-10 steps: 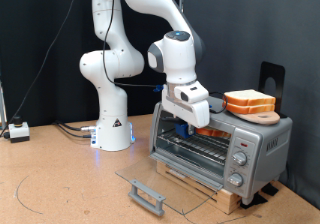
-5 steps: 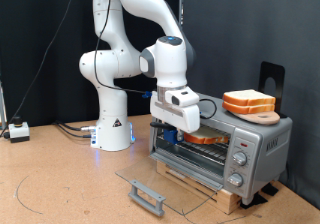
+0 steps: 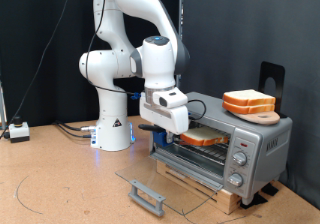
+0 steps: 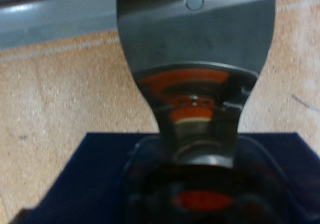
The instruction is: Make a piece of toast with the oven
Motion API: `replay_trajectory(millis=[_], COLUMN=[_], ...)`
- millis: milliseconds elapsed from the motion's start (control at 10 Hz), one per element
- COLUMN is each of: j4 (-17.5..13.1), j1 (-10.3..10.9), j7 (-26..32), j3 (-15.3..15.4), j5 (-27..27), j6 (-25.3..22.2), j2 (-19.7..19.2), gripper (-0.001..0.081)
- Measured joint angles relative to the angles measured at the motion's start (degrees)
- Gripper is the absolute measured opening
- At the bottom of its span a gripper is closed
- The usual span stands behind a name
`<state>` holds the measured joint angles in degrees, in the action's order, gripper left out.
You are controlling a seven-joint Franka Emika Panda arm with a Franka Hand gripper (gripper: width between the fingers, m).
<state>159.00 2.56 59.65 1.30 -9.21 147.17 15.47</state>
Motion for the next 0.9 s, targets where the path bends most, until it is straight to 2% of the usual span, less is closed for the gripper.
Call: replay_trajectory(millis=[400, 500, 700, 800, 900], j4=[-1.6, -2.1, -3.0, -2.9, -3.1], j1=[-3.1, -3.4, -3.3, -3.3, -3.3], j7=[3.5, 4.8, 9.9, 9.5, 9.7], j3=[-3.5, -4.7, -7.6, -7.3, -7.6], j5=[0.0, -0.5, -6.1, -5.4, -7.1], j6=[-3.0, -3.8, -4.1, -4.4, -6.2], j2=[-0.3, -0.4, -0.4, -0.4, -0.3], gripper=[0.0396, 0.0396, 0.0396, 0.0396, 0.0396])
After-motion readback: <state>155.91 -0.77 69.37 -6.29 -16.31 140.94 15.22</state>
